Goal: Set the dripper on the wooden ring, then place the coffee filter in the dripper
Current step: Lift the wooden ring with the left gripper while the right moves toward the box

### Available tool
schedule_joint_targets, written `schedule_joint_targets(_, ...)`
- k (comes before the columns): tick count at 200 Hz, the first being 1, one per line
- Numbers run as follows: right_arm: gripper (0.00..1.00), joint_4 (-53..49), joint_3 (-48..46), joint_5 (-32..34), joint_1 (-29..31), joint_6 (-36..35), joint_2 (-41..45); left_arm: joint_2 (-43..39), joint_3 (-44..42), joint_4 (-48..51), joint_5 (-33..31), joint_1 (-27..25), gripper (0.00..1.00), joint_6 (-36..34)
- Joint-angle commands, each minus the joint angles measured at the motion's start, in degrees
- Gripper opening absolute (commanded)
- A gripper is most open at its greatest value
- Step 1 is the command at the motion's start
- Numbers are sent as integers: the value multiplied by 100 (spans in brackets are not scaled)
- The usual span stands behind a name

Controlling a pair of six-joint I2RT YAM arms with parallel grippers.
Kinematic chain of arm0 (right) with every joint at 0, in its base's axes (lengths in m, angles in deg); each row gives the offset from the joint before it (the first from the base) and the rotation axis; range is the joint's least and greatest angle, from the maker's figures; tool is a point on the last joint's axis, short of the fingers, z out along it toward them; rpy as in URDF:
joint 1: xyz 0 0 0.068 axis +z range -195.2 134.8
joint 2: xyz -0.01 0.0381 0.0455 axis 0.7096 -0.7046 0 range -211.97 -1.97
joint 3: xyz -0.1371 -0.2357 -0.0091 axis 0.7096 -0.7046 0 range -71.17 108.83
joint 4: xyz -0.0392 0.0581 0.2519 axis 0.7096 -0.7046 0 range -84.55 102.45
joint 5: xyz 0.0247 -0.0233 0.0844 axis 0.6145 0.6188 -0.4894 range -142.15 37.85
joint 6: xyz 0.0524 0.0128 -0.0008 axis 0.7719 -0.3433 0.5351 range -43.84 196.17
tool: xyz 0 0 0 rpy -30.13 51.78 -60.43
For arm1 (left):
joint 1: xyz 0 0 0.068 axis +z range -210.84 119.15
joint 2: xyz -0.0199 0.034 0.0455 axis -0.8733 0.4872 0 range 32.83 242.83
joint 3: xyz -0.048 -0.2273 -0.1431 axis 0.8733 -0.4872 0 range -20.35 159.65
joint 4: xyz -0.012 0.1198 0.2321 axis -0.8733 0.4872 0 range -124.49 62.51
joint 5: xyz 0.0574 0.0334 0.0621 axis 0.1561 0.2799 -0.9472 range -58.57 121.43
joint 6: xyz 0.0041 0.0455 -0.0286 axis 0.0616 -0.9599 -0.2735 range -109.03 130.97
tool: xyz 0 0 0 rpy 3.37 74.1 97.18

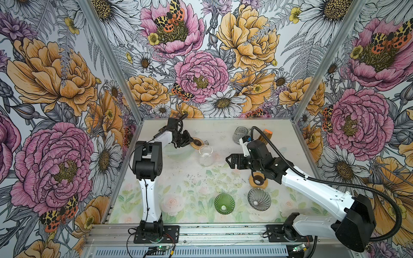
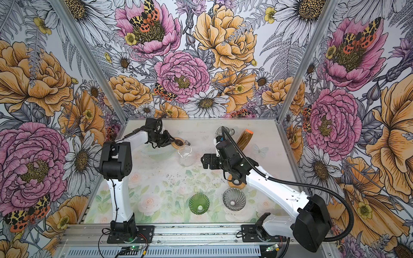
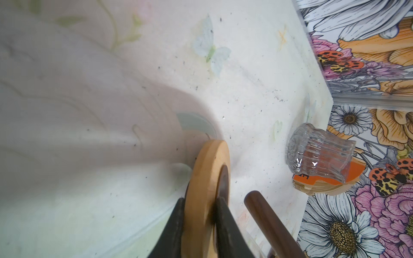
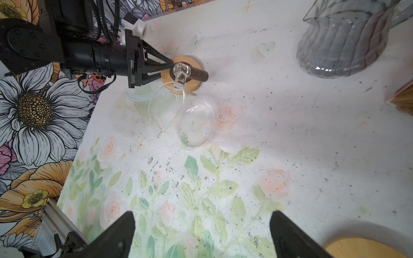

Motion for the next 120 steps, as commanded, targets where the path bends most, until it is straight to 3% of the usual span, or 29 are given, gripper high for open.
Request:
schedule_joint_targets(1,96,132,31,55,-9,-24,36,-203,-92,-299,85,50,23,138)
schedule_joint_targets(120,96,139,2,4,-33,65,121,-520,-291,-561,289,161,12,328)
